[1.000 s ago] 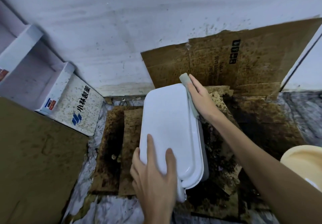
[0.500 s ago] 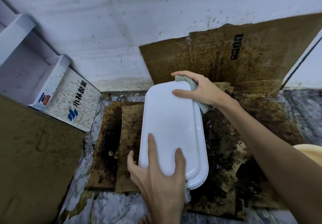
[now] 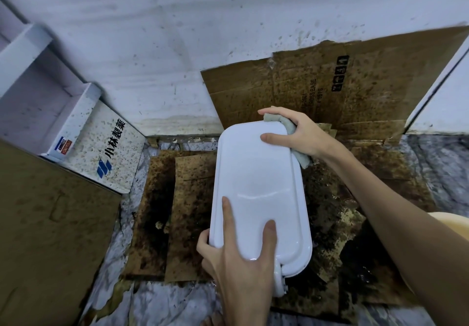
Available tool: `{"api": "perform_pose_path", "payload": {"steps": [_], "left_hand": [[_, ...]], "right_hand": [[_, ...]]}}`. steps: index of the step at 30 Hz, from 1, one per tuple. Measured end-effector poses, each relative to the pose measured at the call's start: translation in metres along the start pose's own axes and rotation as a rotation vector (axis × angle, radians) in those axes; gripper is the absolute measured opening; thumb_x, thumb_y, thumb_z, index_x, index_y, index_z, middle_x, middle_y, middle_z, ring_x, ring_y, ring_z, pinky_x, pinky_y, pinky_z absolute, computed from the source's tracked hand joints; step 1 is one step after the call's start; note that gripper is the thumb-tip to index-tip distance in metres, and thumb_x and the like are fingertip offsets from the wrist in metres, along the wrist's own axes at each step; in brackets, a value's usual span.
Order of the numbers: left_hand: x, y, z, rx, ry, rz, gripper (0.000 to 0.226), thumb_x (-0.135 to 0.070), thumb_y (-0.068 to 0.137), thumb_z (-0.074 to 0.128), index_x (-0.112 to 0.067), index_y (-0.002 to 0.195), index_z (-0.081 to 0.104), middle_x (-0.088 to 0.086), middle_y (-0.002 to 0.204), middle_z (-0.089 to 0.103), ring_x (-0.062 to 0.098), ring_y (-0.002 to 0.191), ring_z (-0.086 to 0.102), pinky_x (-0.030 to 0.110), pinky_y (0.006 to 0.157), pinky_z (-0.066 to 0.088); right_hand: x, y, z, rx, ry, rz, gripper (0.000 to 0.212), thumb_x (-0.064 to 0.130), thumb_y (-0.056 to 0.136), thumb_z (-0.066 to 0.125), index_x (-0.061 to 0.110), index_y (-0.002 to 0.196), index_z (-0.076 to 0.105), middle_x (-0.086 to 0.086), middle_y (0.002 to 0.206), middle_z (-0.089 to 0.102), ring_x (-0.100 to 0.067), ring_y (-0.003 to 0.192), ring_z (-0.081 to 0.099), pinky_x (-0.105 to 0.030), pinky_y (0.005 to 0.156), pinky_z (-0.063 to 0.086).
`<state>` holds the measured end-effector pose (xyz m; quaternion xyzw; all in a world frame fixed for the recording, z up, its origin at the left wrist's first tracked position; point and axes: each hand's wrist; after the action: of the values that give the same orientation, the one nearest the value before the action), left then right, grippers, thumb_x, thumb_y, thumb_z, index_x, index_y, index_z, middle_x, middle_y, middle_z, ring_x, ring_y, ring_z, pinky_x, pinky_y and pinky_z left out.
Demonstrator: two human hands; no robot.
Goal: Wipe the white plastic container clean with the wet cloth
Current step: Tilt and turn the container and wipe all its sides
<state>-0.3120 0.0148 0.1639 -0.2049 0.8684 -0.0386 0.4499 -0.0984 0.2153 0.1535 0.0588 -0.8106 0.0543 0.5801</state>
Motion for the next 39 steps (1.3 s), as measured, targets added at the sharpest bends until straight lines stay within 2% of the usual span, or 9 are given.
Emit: {"api": "perform_pose_path", "payload": {"steps": [5,12,14,19,23,25,29,35,39], "left_hand": [[0.001,-0.003,0.001,0.009,0.085,0.072,0.084,-0.089,0.069,0.054,-0.088,0.138,0.007,-0.008,0.156,0.016,0.028,0.137,0.031,0.045,0.114,0.041],[0.005,-0.006,0.013,-0.027,0.192,0.148,0.093,-0.097,0.065,0.034,-0.081,0.148,-0.003,-0.007,0.159,0.015,0.028,0.137,0.029,0.047,0.111,0.045],[0.008,-0.005,0.015,-0.025,0.188,0.169,0.091,-0.095,0.069,0.034,-0.079,0.151,-0.001,-0.009,0.154,0.02,0.024,0.132,0.03,0.045,0.107,0.046],[0.013,-0.002,0.007,0.016,0.184,0.233,0.079,-0.091,0.073,0.032,-0.084,0.146,0.002,-0.011,0.151,0.024,0.021,0.131,0.033,0.04,0.102,0.045],[0.022,0.015,-0.007,0.112,0.237,0.397,0.079,-0.093,0.075,0.038,-0.083,0.148,0.007,-0.015,0.154,0.021,0.022,0.142,0.03,0.049,0.112,0.046],[0.028,0.025,-0.014,0.217,0.142,0.459,0.078,-0.095,0.078,0.042,-0.079,0.15,0.016,-0.024,0.15,0.018,0.015,0.14,0.037,0.04,0.113,0.048],[0.035,0.036,-0.022,0.31,-0.019,0.557,0.073,-0.093,0.082,0.049,-0.073,0.15,0.034,-0.027,0.156,0.014,-0.016,0.137,0.035,-0.003,0.1,0.036],[0.038,0.038,-0.018,0.312,-0.046,0.591,0.074,-0.09,0.082,0.055,-0.069,0.151,0.037,-0.034,0.167,-0.002,-0.014,0.153,0.015,0.011,0.107,0.04],[0.034,0.035,-0.017,0.323,-0.091,0.561,0.073,-0.089,0.082,0.057,-0.069,0.15,0.039,-0.037,0.166,0.0,-0.005,0.157,0.016,-0.007,0.087,0.039]], "right_hand": [[-0.007,-0.006,-0.004,-0.033,0.003,0.003,0.053,0.047,0.086,0.085,0.057,0.134,0.063,0.02,0.158,0.045,0.025,0.131,0.039,-0.022,0.1,0.045],[-0.017,-0.027,0.0,-0.225,-0.042,0.028,0.047,0.059,0.096,0.068,0.055,0.142,0.057,0.017,0.154,0.052,-0.005,0.141,0.049,-0.051,0.116,0.046],[-0.016,-0.035,0.005,-0.316,-0.025,0.034,0.046,0.059,0.102,0.059,0.048,0.146,0.057,0.014,0.153,0.054,-0.009,0.141,0.052,-0.053,0.116,0.047],[-0.013,-0.069,0.02,-0.504,-0.019,0.07,0.046,0.049,0.109,0.053,0.04,0.154,0.053,0.024,0.148,0.051,0.017,0.133,0.042,-0.044,0.122,0.041],[-0.007,-0.11,0.033,-0.549,0.001,0.099,0.046,0.045,0.11,0.053,0.04,0.156,0.05,0.026,0.153,0.05,0.001,0.146,0.042,-0.047,0.122,0.04],[-0.003,-0.131,0.046,-0.556,0.032,0.112,0.047,0.048,0.11,0.052,0.043,0.156,0.049,0.027,0.156,0.048,0.007,0.146,0.041,-0.043,0.122,0.04],[0.008,-0.168,0.077,-0.544,0.053,0.161,0.049,0.055,0.107,0.051,0.055,0.155,0.042,0.027,0.158,0.041,0.015,0.142,0.037,-0.033,0.118,0.04],[0.023,-0.213,0.124,-0.496,0.052,0.21,0.057,0.072,0.104,0.034,0.071,0.156,0.012,0.029,0.171,0.013,0.003,0.158,0.016,-0.042,0.127,0.029],[0.022,-0.201,0.115,-0.496,0.027,0.233,0.053,0.061,0.11,0.028,0.064,0.16,0.012,0.031,0.172,0.011,0.007,0.159,0.009,-0.045,0.132,0.018]]}}
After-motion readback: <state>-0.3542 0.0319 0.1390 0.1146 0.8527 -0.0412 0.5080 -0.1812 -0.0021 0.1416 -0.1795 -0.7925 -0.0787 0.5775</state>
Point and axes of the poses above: each hand's wrist, its own y-axis towards the middle knuckle, its own z-axis out of the palm, x = y × z
